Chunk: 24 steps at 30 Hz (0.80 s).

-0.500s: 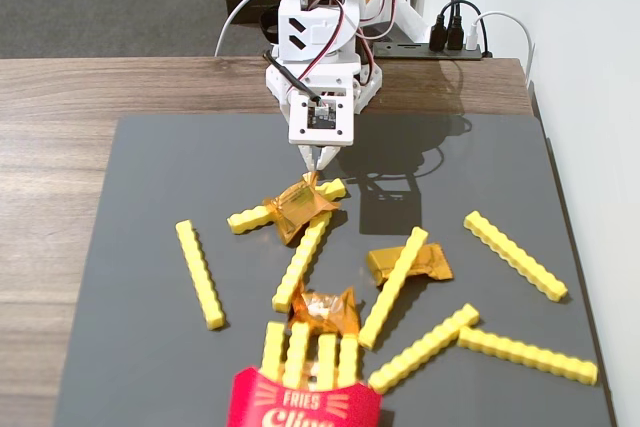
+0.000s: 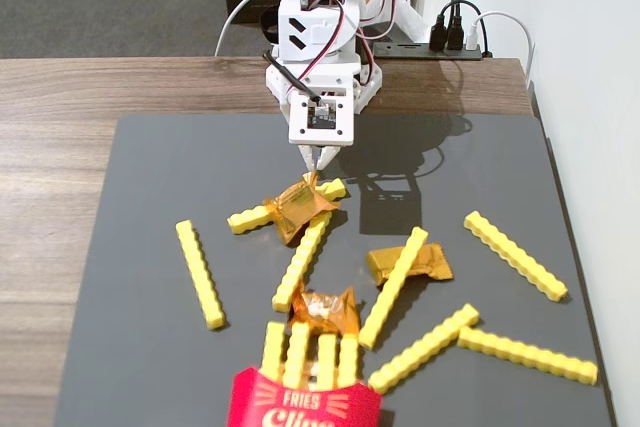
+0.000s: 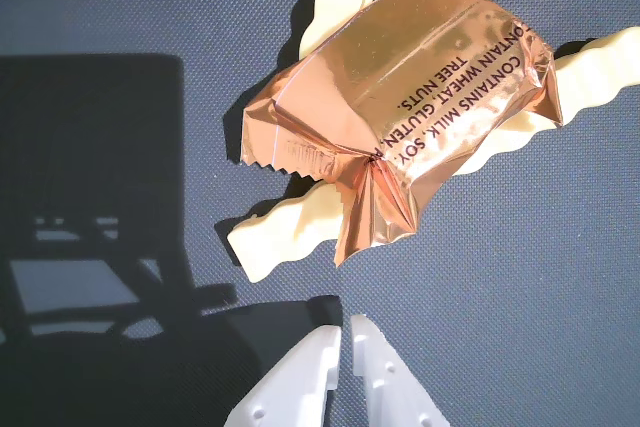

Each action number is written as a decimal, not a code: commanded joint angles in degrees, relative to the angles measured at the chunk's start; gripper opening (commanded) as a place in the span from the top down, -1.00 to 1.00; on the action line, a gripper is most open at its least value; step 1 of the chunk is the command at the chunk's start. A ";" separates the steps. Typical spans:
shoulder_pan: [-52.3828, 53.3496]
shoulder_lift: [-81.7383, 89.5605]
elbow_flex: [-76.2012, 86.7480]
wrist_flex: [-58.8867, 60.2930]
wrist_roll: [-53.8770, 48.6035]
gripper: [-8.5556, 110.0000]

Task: Grab a fry

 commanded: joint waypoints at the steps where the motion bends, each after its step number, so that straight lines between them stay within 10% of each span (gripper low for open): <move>1: -1.05 0.26 -0.18 0.79 -0.26 0.84; 24: -2.64 -11.43 -3.78 -4.66 -3.08 0.85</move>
